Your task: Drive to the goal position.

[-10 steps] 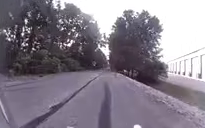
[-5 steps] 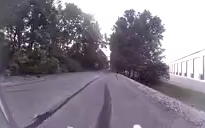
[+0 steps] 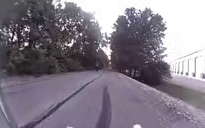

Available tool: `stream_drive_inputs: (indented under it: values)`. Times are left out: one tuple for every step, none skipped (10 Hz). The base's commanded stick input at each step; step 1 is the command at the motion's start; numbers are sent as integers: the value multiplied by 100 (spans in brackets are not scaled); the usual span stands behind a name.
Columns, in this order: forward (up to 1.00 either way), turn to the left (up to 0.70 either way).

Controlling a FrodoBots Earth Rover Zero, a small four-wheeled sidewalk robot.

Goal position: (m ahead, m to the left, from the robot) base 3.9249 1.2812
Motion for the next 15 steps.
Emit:
stream_drive_inputs:
  values:
    - [70, 0]
    - [70, 0]
    - [70, 0]
    - [70, 0]
    - [70, 0]
    - [70, 0]
    - [70, 0]
    - [70, 0]
    - [70, 0]
    - [70, 0]
    - [70, 0]
    - [70, 26]
    - [70, 35]
    - [70, 35]
    - [70, 35]
